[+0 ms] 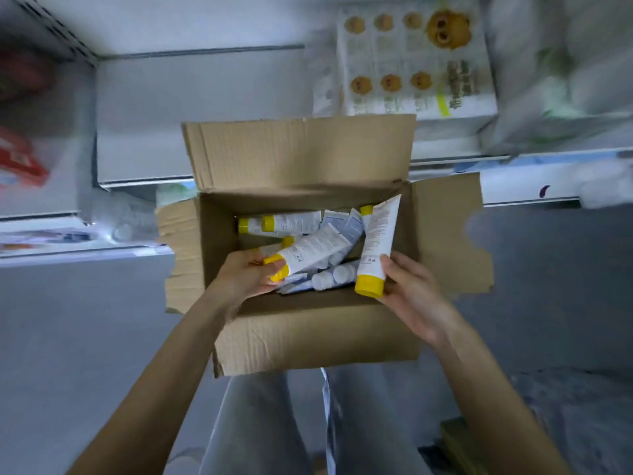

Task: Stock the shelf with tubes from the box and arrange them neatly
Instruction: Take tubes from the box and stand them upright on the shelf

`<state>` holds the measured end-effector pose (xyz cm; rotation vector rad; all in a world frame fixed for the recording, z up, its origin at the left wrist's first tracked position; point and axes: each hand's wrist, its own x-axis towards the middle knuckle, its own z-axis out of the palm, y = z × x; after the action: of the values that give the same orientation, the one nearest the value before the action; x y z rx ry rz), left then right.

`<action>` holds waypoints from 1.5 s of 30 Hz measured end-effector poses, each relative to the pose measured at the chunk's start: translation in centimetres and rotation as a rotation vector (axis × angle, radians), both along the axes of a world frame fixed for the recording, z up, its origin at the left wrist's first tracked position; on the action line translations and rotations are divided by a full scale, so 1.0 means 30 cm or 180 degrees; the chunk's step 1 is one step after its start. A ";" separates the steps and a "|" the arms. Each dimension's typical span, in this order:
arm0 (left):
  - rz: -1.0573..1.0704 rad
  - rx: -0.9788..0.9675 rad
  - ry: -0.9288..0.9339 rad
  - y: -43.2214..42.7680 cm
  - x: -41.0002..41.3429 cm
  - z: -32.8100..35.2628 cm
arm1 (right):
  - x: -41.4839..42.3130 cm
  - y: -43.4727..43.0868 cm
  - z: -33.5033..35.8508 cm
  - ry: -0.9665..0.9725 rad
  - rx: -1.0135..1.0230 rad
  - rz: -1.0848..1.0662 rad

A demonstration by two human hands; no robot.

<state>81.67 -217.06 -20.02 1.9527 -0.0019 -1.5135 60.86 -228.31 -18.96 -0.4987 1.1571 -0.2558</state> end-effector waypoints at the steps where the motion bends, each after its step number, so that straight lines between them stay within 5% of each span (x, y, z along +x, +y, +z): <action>1: 0.0050 -0.0083 0.0097 0.025 0.005 0.063 | 0.014 0.013 0.042 -0.0085 -0.0020 0.0058; 12: 0.0594 -0.1366 0.0326 0.330 0.107 0.590 | 0.216 0.176 0.577 -0.0928 -0.1042 0.0685; 21: 0.0265 -0.2117 -0.0010 0.434 0.347 0.897 | 0.518 0.275 0.901 -0.1454 -0.1578 0.0569; 28: -0.0773 -0.2156 -0.0728 0.391 0.509 1.106 | 0.712 0.272 1.114 -0.1832 -0.2077 0.0954; 36: 0.0119 -0.2455 -0.1269 0.338 0.599 1.193 | 0.851 0.200 1.215 -0.1775 -0.2483 0.1457; 45: 0.0485 -0.2017 -0.2870 0.181 0.800 1.213 | 0.972 0.066 1.180 -0.1044 -0.3312 0.1297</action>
<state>105.66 -211.65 16.36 1.8554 -0.6202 -0.3508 90.02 -226.33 16.45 -1.5218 0.5050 -0.5580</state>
